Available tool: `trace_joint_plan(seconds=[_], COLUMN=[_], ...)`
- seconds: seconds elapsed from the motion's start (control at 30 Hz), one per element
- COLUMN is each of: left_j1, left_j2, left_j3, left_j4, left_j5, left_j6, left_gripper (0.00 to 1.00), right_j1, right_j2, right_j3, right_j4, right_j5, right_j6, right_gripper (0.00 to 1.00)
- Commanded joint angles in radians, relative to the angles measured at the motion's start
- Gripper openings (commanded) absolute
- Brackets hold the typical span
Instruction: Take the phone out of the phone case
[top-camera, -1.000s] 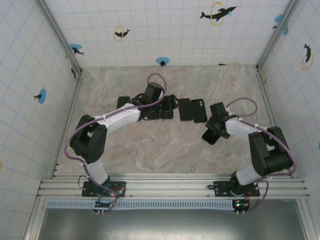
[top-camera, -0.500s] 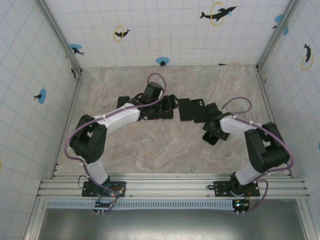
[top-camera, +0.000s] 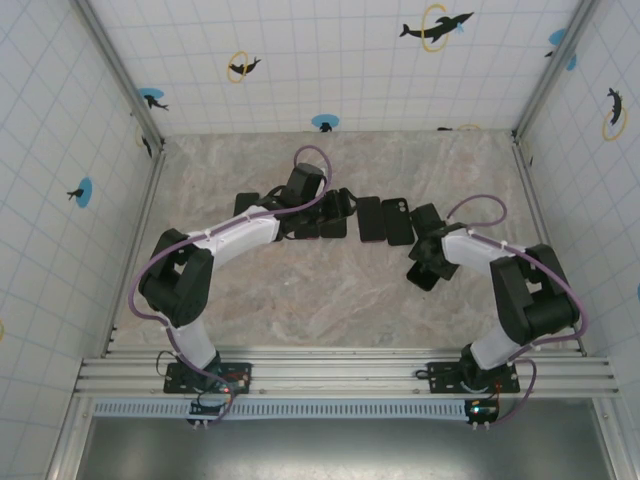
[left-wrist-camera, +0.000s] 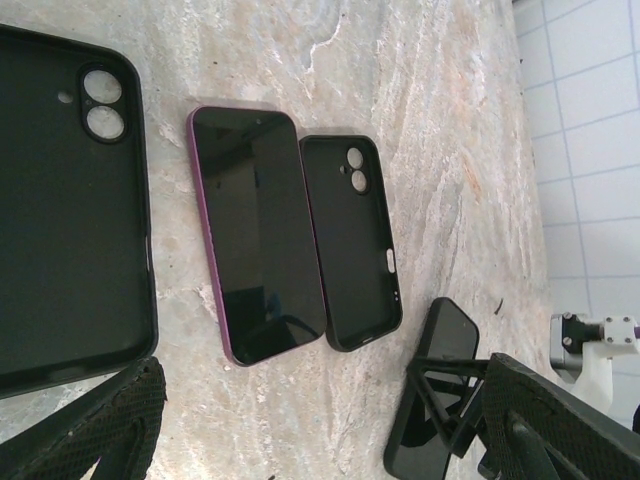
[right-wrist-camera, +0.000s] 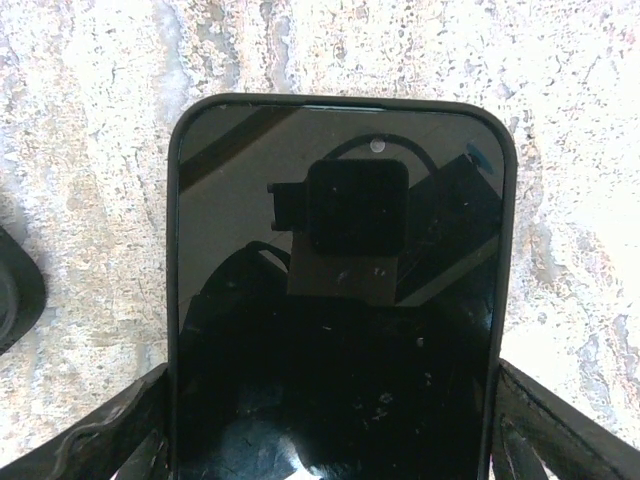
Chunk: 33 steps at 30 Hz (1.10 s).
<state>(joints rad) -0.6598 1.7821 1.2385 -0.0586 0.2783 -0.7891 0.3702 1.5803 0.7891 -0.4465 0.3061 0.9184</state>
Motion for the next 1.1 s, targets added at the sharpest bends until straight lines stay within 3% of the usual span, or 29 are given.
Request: trace_joint_plan(seconds=[0.0,0.17,0.5,0.8,1.07], left_j1=[0.009,0.009,-0.005,-0.083,-0.150], left_j2=[-0.003,0.002,0.008,0.078,0.155], left_j3=[0.018,0.024,0.027,0.092,0.194], left_j4=[0.012,0.011,0.030,0.087,0.086], left_j5=[0.020,0.031,0.069,0.127,0.145], left_j6=[-0.001,0.001,-0.011,-0.059,-0.044], left_gripper=[0.84,0.83,0.81,0.75,0.72], right_j1=[-0.034,-0.060,-0.087,-0.082,-0.047], right_j2=[0.021,-0.058,-0.326,-0.483,-0.535], right_j3=[-0.062,-0.083,-0.277,-0.407,-0.422], right_j4=[-0.056,-0.003,0.362,0.623,0.727], right_j5=[-0.079,-0.098,-0.307,-0.414,-0.458], right_j6=[-0.012,-0.084,-0.340,-0.399,-0.450], right_gripper=[0.55,0.56,0.56,0.52,0.52])
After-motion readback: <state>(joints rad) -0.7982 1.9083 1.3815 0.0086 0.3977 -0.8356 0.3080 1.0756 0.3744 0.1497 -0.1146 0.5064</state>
